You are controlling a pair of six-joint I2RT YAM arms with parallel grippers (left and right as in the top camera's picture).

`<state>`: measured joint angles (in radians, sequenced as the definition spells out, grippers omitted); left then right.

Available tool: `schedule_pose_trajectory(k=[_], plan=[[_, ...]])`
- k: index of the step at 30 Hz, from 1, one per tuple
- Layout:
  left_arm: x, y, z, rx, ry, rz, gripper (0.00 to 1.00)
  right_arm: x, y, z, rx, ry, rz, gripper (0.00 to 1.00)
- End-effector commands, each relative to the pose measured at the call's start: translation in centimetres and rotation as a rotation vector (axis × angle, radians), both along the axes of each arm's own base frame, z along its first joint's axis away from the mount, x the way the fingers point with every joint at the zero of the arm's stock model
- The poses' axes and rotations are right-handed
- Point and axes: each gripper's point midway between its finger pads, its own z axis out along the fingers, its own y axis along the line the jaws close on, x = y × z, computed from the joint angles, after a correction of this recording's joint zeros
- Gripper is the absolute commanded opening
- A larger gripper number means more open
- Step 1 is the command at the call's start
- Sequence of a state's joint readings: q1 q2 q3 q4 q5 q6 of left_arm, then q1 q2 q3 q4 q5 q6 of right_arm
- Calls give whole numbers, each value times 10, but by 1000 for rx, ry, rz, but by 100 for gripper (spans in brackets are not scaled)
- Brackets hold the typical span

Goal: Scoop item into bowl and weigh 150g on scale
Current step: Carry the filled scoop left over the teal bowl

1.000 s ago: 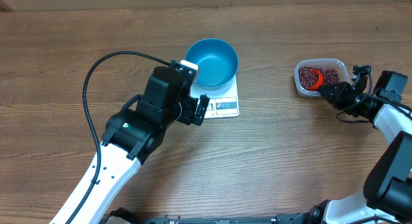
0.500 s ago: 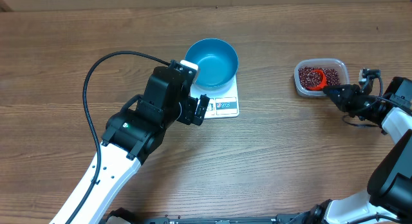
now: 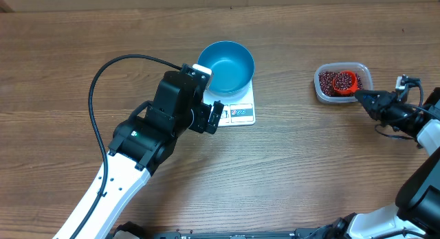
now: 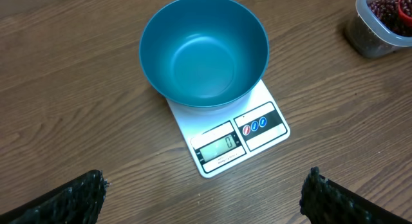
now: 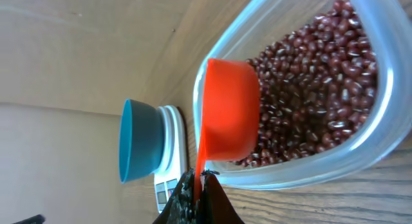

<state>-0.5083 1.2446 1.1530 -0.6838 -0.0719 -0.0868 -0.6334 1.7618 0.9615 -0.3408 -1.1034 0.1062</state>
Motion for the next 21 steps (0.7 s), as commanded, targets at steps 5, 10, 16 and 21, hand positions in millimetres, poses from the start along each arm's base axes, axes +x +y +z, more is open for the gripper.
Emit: schedule_pose_trajectory(k=[5,10,16,21], plan=[[5,1,13,-7,-33,8,100,-5,16,21,128,-84,77,4],[5,1,13,-7,-32,8,99,-8,22,32,217,-90,99,4],[5,1,13,-7,-32,8,99,-12,29,47,326,-98,134,4],[5,1,13,-7,-32,8,99,-14,49,55,379,-105,202,4]])
